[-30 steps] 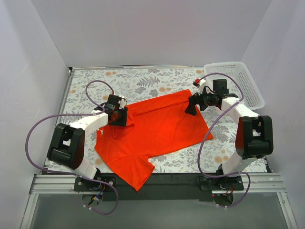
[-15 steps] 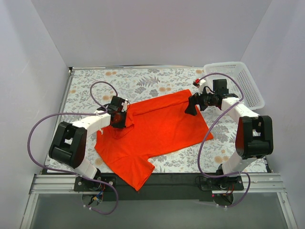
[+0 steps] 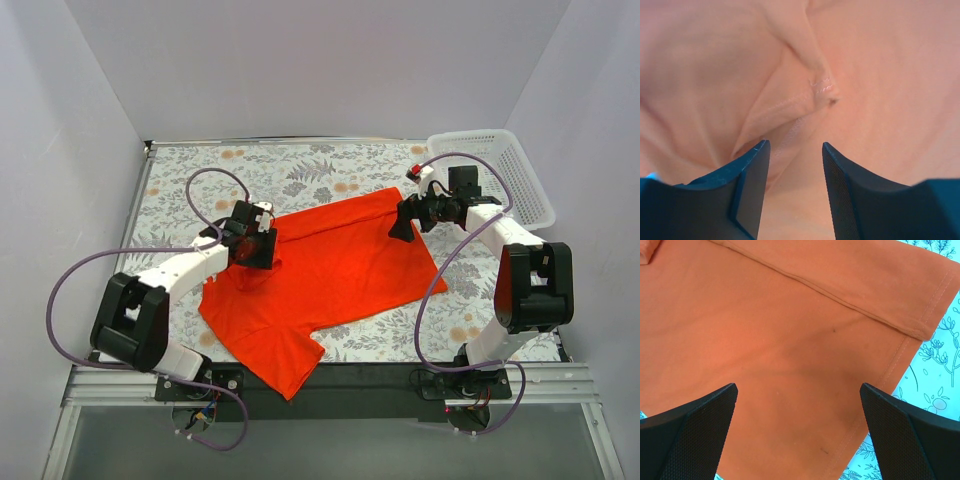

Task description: Fold and stack the t-shirts

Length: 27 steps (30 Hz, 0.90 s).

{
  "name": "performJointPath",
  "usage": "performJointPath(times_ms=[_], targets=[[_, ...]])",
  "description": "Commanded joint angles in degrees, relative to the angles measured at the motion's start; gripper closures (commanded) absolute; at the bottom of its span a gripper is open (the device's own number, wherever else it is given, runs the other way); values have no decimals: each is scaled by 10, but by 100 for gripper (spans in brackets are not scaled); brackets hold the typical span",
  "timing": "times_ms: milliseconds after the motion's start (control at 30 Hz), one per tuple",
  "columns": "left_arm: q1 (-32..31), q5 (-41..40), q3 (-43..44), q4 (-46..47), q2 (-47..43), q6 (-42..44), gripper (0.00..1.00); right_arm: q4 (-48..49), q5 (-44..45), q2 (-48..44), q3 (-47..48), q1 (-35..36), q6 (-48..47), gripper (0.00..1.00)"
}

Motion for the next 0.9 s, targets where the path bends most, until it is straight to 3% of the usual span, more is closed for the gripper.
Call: performJointPath(times_ms=[0, 233, 533, 633, 700, 767, 867], targets=[[-2, -69, -2, 24, -68, 13, 55, -6, -20, 2, 14, -2, 5, 2], [-2, -94, 1, 17, -27, 60, 51, -6, -20, 1, 15, -3, 6, 2], [-2, -93, 24, 15, 46, 78, 53, -6, -22, 2, 15, -5, 6, 2], [-2, -90, 25, 16, 57, 75, 60, -7, -23, 2, 14, -6, 5, 2], [-2, -87, 25, 16, 60, 72, 78, -7, -24, 2, 14, -8, 5, 2], [-2, -82, 25, 15, 53, 71, 86, -7, -24, 2, 13, -8, 5, 2], [-2, -73, 23, 11, 33, 66, 90, -7, -25, 2, 14, -8, 5, 2]])
